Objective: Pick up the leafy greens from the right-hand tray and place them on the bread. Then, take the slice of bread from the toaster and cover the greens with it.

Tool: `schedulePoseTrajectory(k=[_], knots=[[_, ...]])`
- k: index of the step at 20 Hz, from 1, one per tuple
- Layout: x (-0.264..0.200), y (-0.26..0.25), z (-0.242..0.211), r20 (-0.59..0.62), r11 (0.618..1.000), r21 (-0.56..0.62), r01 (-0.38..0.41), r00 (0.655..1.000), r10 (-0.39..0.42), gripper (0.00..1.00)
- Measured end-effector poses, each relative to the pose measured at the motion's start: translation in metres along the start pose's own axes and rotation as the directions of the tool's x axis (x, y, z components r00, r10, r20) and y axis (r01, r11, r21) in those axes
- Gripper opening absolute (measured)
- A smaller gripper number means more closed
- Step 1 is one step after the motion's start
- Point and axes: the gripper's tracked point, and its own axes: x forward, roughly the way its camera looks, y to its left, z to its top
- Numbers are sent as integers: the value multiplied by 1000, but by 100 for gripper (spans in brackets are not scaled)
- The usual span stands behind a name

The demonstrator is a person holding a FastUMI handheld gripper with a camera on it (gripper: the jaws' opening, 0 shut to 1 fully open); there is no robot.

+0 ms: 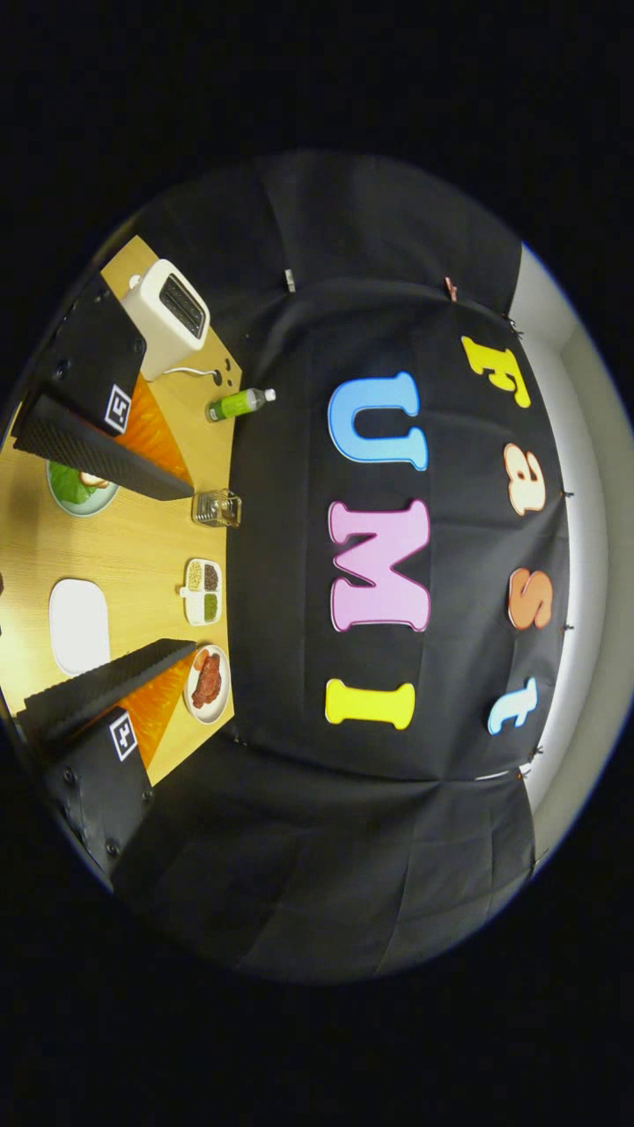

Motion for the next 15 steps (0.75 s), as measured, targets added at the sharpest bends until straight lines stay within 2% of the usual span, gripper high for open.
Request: schedulePoseTrajectory(k=[6, 15], knots=[[-2, -24, 15, 44, 998, -9, 67, 997, -66, 98], [7, -27, 30, 63, 997, -17, 73, 995, -72, 97]])
